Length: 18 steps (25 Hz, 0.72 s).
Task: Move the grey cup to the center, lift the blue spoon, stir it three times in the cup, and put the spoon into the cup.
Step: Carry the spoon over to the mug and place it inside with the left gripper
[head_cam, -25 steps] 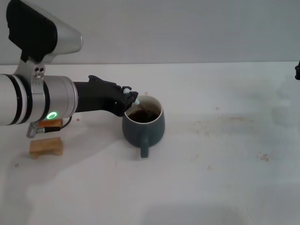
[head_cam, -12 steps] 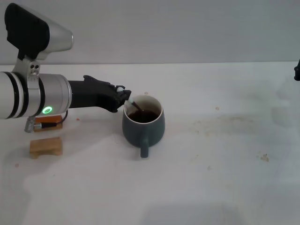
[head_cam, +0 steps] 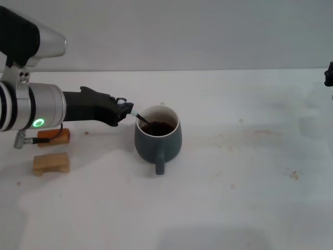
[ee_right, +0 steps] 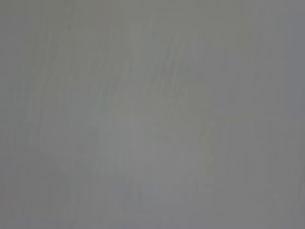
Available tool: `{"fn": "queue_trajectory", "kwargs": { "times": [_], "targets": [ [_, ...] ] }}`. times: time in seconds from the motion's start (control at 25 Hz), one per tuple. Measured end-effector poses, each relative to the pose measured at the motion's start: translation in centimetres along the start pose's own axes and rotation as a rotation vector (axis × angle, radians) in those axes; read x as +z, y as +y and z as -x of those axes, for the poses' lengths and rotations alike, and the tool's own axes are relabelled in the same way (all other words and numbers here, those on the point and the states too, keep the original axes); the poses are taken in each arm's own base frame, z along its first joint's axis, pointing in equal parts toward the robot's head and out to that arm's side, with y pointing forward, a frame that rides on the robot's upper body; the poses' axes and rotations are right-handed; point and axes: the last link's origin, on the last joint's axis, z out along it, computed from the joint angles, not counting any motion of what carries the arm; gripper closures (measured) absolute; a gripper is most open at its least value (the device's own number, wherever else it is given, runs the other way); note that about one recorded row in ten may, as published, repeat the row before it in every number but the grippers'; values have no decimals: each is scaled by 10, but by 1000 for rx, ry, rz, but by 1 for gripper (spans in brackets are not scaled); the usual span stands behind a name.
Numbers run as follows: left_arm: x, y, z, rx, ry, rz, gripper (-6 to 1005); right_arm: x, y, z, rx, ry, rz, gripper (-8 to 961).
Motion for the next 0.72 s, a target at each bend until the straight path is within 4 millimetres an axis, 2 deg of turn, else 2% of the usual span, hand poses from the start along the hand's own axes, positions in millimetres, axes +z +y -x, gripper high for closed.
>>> {"fn": "queue_trajectory", "kwargs": {
  "times": [0.36,0.72],
  "targets": [
    [-17,13,3,-1,-4,30,855,2,2,3,-4,-7,7,893],
    [-5,37,-6,43,3,96,855,0,1,0,-4,-1,4,892]
  ]
}}
